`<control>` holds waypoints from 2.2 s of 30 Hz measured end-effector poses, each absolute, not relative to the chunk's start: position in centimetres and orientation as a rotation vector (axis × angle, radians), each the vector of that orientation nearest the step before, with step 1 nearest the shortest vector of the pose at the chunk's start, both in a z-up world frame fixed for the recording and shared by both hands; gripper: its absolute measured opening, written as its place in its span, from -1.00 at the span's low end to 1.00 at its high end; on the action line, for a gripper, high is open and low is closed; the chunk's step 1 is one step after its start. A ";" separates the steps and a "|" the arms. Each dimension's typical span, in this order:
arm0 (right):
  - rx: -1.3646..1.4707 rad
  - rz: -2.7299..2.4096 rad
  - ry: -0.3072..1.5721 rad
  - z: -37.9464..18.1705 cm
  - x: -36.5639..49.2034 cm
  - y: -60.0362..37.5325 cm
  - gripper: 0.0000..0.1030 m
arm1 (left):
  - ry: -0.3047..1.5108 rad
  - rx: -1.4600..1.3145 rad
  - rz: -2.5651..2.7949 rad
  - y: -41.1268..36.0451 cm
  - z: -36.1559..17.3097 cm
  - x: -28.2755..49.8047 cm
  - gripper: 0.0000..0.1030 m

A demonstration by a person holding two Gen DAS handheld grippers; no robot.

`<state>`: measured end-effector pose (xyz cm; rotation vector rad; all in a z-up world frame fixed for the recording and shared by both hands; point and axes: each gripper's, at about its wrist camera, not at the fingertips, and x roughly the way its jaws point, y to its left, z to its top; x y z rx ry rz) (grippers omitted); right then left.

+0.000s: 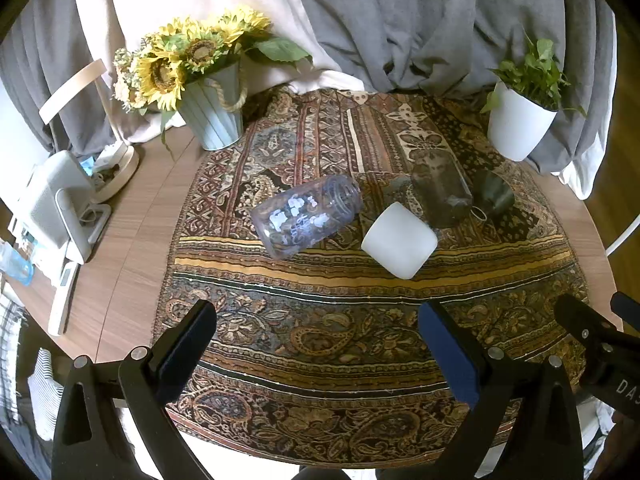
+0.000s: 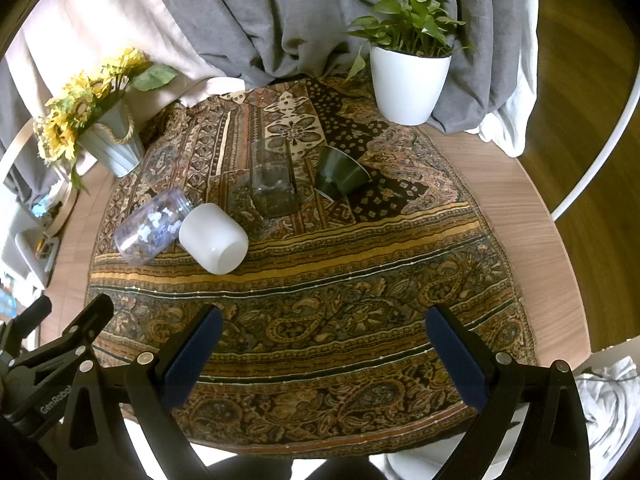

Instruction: Flip cup upside down

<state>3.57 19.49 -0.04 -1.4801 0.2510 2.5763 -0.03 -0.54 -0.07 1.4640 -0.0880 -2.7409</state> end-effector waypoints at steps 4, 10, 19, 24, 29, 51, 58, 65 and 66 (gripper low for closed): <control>-1.479 2.575 0.250 -0.1 3.6 19.5 0.98 | -0.090 1.464 -2.742 -0.5 -0.1 -0.1 1.00; -1.480 2.577 0.249 -0.1 3.5 19.5 0.98 | -0.092 1.465 -2.745 -0.5 -0.1 -0.1 1.00; -1.480 2.574 0.247 -0.2 3.5 19.4 0.98 | -0.098 1.470 -2.744 -0.6 -0.1 -0.2 1.00; -1.484 2.576 0.246 -0.3 3.3 19.4 0.98 | -0.101 1.471 -2.747 -0.6 -0.1 -0.2 1.00; -1.484 2.575 0.246 -0.3 3.3 19.4 0.98 | -0.099 1.474 -2.747 -0.7 -0.1 -0.3 1.00; -1.669 2.644 0.173 -2.8 -0.7 17.1 0.98 | -0.039 1.509 -2.624 -3.0 -1.7 -1.3 1.00; -1.785 2.702 0.085 -4.2 -3.8 15.3 0.95 | 0.008 1.528 -2.560 -4.1 -3.1 -1.8 1.00; -1.875 2.738 -0.055 -5.9 -6.8 13.3 0.92 | 0.076 1.549 -2.468 -4.9 -5.3 -2.7 1.00; -1.882 2.740 -0.080 -6.1 -7.2 13.0 0.92 | 0.087 1.553 -2.456 -5.0 -5.6 -2.8 1.00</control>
